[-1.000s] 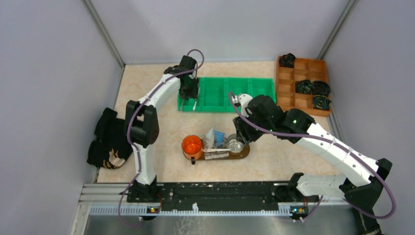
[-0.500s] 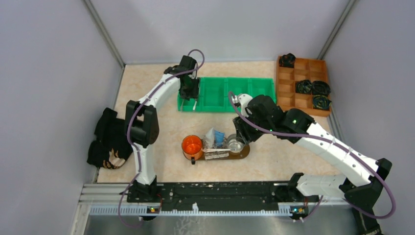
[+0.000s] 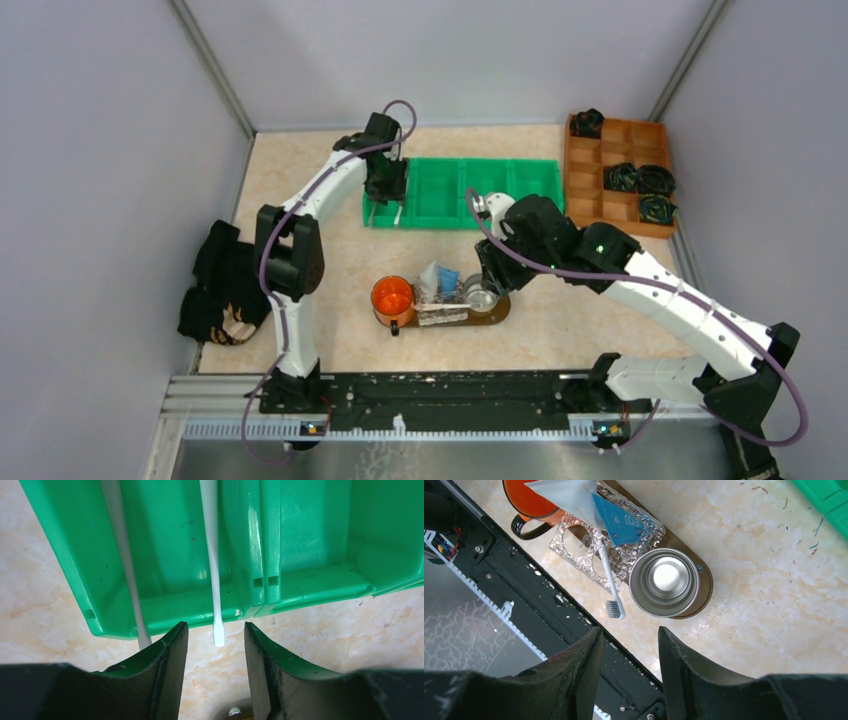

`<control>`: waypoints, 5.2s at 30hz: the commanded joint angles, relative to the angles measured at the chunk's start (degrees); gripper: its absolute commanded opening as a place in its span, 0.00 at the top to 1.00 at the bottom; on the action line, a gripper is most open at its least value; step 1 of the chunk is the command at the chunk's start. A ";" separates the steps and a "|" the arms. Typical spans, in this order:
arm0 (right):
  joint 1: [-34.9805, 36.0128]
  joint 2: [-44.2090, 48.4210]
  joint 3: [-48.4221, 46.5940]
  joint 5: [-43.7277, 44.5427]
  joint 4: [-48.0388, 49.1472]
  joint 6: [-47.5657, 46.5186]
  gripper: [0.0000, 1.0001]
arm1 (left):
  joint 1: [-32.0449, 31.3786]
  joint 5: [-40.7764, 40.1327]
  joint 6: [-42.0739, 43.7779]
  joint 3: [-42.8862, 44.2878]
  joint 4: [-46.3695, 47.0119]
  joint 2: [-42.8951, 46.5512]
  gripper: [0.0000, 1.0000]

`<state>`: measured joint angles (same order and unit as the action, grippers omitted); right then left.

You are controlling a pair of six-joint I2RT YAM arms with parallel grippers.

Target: Prepare toiletry sets of a toothbrush and toothpaste on the tray

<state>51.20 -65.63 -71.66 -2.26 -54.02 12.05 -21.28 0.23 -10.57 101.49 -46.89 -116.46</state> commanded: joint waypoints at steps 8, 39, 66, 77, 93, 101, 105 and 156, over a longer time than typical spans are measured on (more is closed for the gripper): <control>-0.31 2.20 1.07 -0.63 1.46 0.73 0.55 | 3.33 5.98 3.72 1.42 -0.03 0.19 0.40; -0.31 0.66 1.94 -1.45 2.76 0.16 0.55 | 3.96 13.05 5.37 1.75 -1.52 -7.25 0.50; -0.94 0.77 3.54 -1.58 3.39 -0.75 0.55 | 3.85 10.34 2.90 3.53 -2.58 -8.95 0.82; -1.04 1.46 4.08 -2.01 3.96 -0.65 0.55 | 3.88 5.84 1.20 10.76 -8.37 -2.34 0.83; -1.03 2.11 4.37 -3.44 5.92 -0.98 0.55 | 3.72 7.47 -4.86 3.62 -9.40 20.00 0.89; -1.02 0.17 -1.27 -3.22 5.07 -2.75 0.55 | 2.92 15.80 -8.35 -7.14 -9.51 32.57 0.88; -1.02 -1.35 -3.91 -3.32 4.85 -3.20 0.55 | 2.33 20.46 -10.07 -10.64 -11.45 36.58 0.88; -7.08 9.10 -1.88 -5.54 2.91 -11.10 0.51 | -21.79 34.12 -38.31 -20.60 -34.19 52.83 0.93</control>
<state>44.51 -57.74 -70.30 -6.96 -51.03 1.52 -42.63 36.49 -43.07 85.47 -79.83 -67.00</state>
